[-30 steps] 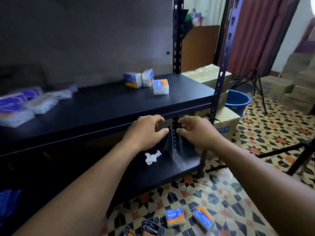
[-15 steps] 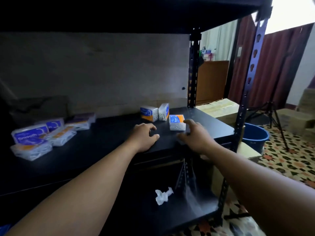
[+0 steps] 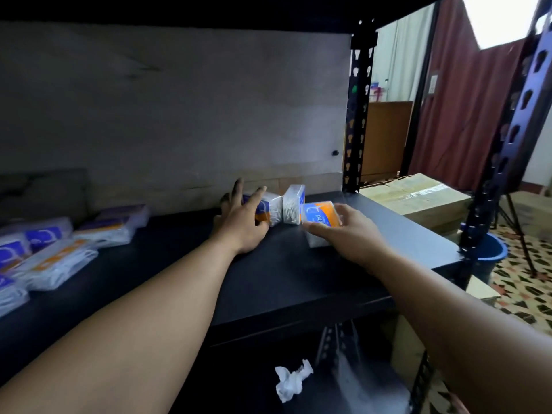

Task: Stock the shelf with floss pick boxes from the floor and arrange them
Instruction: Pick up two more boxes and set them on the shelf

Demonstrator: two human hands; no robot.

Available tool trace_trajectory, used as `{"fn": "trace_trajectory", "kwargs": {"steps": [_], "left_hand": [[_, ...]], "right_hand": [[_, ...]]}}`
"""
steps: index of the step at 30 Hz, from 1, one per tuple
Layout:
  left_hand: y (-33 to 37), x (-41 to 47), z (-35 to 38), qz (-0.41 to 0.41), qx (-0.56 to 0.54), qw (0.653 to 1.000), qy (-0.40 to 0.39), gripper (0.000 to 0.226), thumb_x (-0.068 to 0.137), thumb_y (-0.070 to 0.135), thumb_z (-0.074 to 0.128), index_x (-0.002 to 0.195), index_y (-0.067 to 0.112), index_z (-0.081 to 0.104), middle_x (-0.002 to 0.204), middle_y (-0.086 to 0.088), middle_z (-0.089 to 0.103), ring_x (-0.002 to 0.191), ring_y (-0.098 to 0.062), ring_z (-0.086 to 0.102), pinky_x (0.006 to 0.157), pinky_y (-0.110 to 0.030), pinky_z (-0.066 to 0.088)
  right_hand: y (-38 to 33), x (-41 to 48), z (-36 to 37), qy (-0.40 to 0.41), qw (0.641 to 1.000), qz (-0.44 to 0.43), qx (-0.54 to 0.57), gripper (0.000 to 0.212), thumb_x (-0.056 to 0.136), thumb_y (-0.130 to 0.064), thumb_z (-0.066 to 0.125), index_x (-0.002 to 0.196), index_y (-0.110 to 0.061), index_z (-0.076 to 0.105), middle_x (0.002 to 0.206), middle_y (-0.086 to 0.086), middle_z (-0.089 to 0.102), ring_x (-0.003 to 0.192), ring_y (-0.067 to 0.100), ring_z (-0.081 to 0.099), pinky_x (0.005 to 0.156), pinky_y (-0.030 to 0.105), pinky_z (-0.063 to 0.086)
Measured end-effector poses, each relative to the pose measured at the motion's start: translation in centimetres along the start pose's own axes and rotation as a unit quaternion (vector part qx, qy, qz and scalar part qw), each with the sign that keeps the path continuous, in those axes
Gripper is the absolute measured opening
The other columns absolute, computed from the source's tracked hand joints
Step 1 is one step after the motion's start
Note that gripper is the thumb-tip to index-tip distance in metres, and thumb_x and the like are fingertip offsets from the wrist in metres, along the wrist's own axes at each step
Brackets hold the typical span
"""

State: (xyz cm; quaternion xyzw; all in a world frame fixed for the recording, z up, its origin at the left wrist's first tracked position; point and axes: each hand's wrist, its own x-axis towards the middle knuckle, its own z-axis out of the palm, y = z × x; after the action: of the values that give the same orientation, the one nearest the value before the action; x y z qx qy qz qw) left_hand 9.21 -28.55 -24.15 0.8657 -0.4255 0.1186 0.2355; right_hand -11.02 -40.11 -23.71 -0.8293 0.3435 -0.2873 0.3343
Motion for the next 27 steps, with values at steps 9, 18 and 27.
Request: {"fn": "trace_trajectory", "kwargs": {"steps": [9,18,27], "left_hand": [[-0.1,-0.1,-0.2,0.069,-0.045,0.994,0.065,0.057,0.083,0.043,0.068,0.133,0.030,0.046,0.136,0.005,0.045,0.126,-0.024,0.040,0.098,-0.043,0.041],[0.1,-0.8,-0.3,0.064,-0.142,0.987,0.032,0.058,0.081,0.022,0.072,0.134,0.030,0.050,0.126,-0.001,0.045,0.104,-0.022,0.058,0.092,-0.030,0.048],[1.3,-3.1,-1.2,0.038,-0.099,0.994,0.024,0.055,0.083,0.030,0.072,0.133,0.029,0.048,0.120,-0.003,0.044,0.097,-0.022,0.058,0.076,-0.027,0.043]], "right_hand": [[0.6,-0.3,-0.6,-0.001,0.988,-0.083,0.129,0.083,0.070,-0.027,0.080,0.134,-0.060,0.040,0.120,-0.010,0.062,0.102,0.010,0.064,0.096,0.038,0.052],[1.0,0.1,-0.7,0.010,0.997,-0.078,0.018,0.062,0.088,-0.009,0.067,0.136,-0.046,0.052,0.120,0.000,0.040,0.100,0.015,0.051,0.090,0.025,0.041],[0.4,-0.2,-0.4,0.017,0.996,-0.076,-0.047,0.061,0.088,-0.014,0.069,0.136,-0.045,0.048,0.123,0.002,0.042,0.103,0.022,0.053,0.087,0.035,0.050]]}}
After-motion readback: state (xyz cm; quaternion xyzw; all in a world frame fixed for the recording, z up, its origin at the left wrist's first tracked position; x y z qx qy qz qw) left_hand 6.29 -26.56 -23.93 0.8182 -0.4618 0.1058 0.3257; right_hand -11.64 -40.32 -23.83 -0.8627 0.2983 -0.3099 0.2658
